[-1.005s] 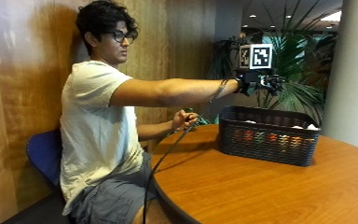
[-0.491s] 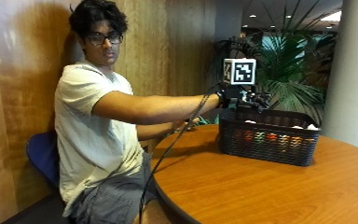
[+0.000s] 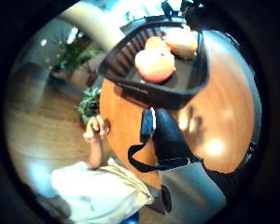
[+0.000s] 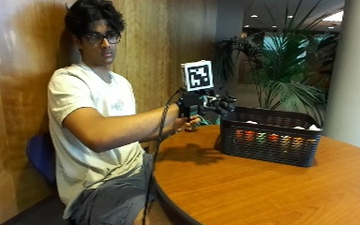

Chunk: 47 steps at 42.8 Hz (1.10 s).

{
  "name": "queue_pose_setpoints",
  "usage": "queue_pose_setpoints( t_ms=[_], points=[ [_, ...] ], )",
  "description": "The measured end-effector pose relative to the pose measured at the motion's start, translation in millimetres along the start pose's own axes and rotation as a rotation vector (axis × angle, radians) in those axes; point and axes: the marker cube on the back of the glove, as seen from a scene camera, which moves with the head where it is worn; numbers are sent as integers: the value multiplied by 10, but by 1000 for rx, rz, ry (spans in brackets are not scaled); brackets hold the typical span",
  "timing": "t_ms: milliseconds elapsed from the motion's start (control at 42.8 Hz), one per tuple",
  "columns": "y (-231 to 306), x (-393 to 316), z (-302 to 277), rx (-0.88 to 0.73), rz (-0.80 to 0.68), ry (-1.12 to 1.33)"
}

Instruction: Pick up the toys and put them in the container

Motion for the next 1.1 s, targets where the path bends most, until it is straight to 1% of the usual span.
queue_pose_setpoints(
  t_ms=[70,164,280,327,421,467,584,841,1005,1098],
  points=[
    [196,49,61,-27,-6,-24],
    [407,81,148,-58,27,-57],
    [617,304,284,-77,148,128],
    [704,346,322,-76,138,139],
    [850,294,377,-77,57,49],
    [904,304,405,-81,42,24],
    [986,316,461,-75,68,-39],
    [1082,321,578,-93,86,-89],
    [1120,324,637,-101,89,-66],
    [1136,307,655,-100,92,-95]
  ],
)
